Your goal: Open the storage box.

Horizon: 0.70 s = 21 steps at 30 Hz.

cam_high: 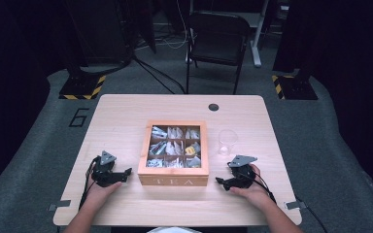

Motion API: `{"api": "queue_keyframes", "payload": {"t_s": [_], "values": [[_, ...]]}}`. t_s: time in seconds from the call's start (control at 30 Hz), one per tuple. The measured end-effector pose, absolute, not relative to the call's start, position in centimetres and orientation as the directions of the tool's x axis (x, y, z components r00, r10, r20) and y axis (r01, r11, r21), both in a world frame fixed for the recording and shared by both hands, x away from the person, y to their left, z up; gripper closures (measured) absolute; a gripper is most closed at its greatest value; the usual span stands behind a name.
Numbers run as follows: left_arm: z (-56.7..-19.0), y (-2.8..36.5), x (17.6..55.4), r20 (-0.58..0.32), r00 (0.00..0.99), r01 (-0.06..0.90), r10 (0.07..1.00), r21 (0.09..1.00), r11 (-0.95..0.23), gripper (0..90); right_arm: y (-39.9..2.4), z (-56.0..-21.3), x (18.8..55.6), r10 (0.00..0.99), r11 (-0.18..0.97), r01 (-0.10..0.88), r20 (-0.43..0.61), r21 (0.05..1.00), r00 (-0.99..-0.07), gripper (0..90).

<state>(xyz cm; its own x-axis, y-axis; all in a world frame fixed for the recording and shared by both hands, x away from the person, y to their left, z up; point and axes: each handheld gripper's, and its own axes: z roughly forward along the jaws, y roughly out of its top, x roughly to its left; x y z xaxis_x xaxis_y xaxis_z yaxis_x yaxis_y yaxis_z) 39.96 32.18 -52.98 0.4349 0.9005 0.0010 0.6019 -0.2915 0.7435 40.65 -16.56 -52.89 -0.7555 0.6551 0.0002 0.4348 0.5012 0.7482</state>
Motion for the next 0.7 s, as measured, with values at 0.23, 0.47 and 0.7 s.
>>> {"api": "queue_keyframes", "payload": {"t_s": [0.23,0.47,0.7], "values": [[-52.98,32.09,39.87,0.007,0.430,0.601,0.903,0.744,-0.292,15.0,-16.56,-52.84,40.69,0.652,0.507,0.435,-0.001,0.744,-0.758,18.5],[-52.93,32.14,39.85,0.008,0.434,0.603,0.901,0.740,-0.297,15.0,-16.67,-52.83,40.72,0.666,0.487,0.437,0.003,0.756,-0.746,24.4],[-52.90,32.00,39.71,0.003,0.423,0.608,0.906,0.740,-0.287,16.1,-16.72,-52.80,40.61,0.666,0.490,0.435,-0.002,0.755,-0.746,25.8]]}}
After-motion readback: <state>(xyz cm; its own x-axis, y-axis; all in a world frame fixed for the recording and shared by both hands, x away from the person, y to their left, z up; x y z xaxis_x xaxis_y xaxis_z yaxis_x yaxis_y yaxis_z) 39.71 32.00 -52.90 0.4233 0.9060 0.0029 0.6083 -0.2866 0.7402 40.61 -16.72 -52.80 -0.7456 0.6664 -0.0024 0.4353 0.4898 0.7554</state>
